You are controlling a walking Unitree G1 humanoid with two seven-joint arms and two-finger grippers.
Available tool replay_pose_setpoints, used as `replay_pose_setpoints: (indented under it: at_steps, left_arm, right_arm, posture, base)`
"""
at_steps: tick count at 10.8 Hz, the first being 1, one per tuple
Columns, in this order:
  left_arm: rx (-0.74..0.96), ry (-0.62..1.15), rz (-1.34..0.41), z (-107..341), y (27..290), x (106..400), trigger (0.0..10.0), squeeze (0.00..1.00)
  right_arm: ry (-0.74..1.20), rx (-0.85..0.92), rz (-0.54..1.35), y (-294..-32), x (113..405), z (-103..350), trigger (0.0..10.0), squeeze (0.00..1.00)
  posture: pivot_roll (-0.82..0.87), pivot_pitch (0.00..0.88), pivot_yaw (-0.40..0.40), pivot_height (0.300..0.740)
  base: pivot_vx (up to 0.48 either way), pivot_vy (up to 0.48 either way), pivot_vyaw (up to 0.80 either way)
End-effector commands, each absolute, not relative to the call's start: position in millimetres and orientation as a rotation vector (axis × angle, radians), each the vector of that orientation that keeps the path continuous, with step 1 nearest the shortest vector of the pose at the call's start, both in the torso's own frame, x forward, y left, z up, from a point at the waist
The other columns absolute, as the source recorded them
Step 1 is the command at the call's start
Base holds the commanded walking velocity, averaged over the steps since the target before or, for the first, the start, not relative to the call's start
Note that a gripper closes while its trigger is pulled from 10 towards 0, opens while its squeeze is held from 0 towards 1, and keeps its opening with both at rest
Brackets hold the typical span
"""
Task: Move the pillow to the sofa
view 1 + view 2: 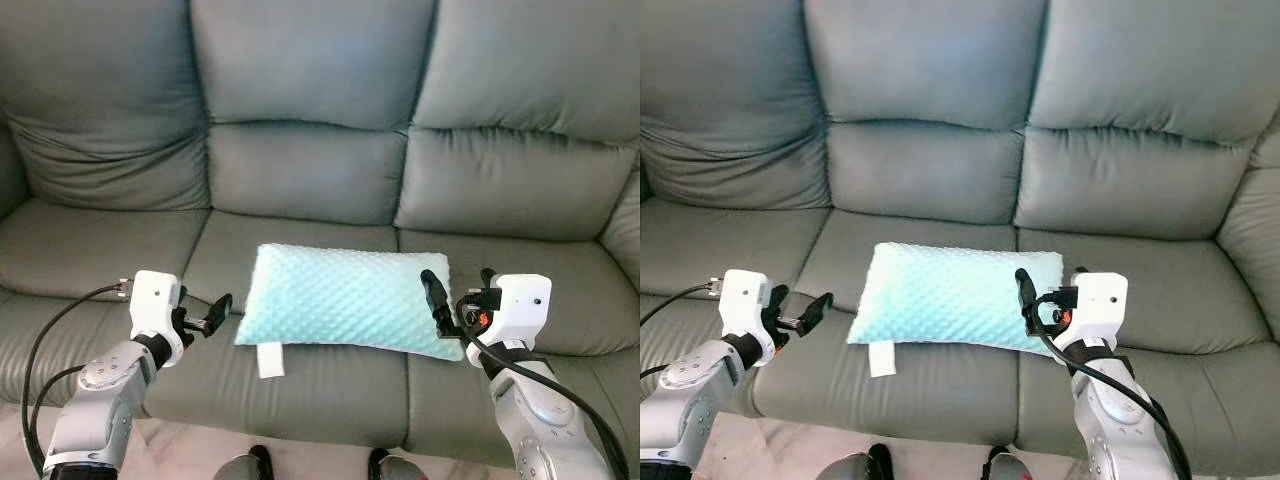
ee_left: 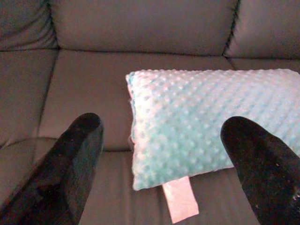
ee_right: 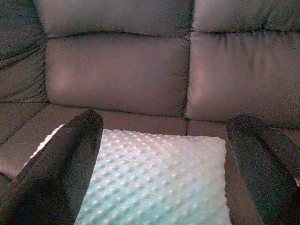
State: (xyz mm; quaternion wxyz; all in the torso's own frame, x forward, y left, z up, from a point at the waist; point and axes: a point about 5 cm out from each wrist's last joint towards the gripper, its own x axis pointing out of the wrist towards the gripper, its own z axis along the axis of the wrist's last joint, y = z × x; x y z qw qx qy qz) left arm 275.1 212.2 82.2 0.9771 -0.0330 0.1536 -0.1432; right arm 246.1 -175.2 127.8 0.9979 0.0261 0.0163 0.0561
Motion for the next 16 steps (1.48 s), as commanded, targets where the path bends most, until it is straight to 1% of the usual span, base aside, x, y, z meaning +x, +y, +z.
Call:
replay_pose_setpoints:
  at_steps: [1,6,7,10,16]
  left_arm:
    - [-0.063,0.31,-0.302,83.6,210.6,274.1,10.0,0.0]
    - [-0.058,0.323,-0.307,82.3,209.4,273.6,10.0,0.0]
    - [-0.056,0.324,-0.307,82.0,209.2,273.5,10.0,0.0]
    - [-0.06,0.327,-0.304,81.8,209.5,273.4,10.0,0.0]
    - [-0.037,0.296,-0.276,85.3,216.0,276.4,10.0,0.0]
  right_arm:
    - [0.032,0.056,0.102,-178.2,244.1,128.8,10.0,0.0]
    - [0.032,0.054,0.1,-179.2,244.5,129.2,10.0,0.0]
    - [0.032,0.053,0.098,-179.3,244.5,129.2,10.0,0.0]
    - [0.033,0.054,0.098,-179.3,244.4,129.1,10.0,0.0]
    - [0.029,0.053,0.099,-179.8,245.9,129.7,10.0,0.0]
  posture:
    - [-0.17,0.197,0.023,0.74]
    - [-0.17,0.197,0.023,0.74]
    - [-0.17,0.197,0.023,0.74]
    - [-0.17,0.198,0.023,0.74]
    - [-0.17,0.19,0.021,0.74]
  base:
    - [0.0,0.0,0.0]
    - [0.0,0.0,0.0]
    - [-0.48,0.0,0.0]
    - [-0.271,0.0,0.0]
    - [0.0,0.0,0.0]
